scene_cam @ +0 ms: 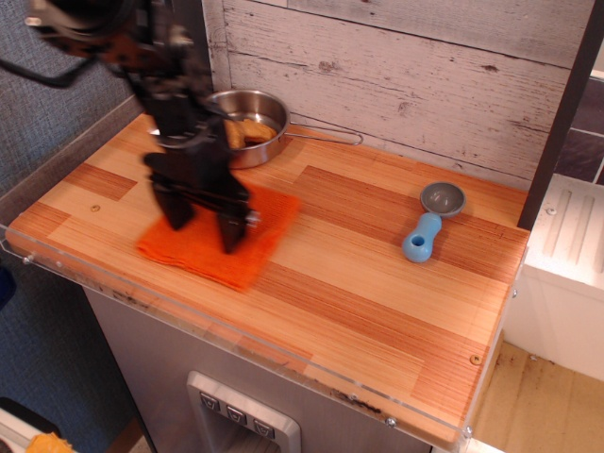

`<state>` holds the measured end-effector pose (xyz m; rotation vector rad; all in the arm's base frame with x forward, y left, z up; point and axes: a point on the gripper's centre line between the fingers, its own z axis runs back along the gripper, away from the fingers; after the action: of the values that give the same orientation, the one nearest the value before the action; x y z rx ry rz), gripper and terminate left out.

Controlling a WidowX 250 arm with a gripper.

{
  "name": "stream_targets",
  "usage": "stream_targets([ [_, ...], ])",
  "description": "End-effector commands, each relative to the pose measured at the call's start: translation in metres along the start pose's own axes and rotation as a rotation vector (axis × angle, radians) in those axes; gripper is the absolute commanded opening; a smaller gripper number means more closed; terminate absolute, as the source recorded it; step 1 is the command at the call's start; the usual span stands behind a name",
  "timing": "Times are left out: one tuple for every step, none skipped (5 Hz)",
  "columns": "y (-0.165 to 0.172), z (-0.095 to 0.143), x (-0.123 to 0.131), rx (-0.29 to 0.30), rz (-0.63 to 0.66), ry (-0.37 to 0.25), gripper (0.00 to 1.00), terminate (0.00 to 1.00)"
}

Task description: Slide the cloth closer to the spoon.

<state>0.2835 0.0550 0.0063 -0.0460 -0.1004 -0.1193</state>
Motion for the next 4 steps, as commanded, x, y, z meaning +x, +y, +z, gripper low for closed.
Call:
stream_targets([
  [-0.074,0.004,0.010,0.020,-0.107,-0.008,1.00,0.00],
  [-0.087,0.013,0.007,0.035,-0.092,-0.028,1.00,0.00],
  [-0.075,0.022,0.010,0.039,-0.004,-0.050,1.00,0.00],
  [-0.060,0.032,0.026,0.017,0.084,-0.056,1.00,0.00],
])
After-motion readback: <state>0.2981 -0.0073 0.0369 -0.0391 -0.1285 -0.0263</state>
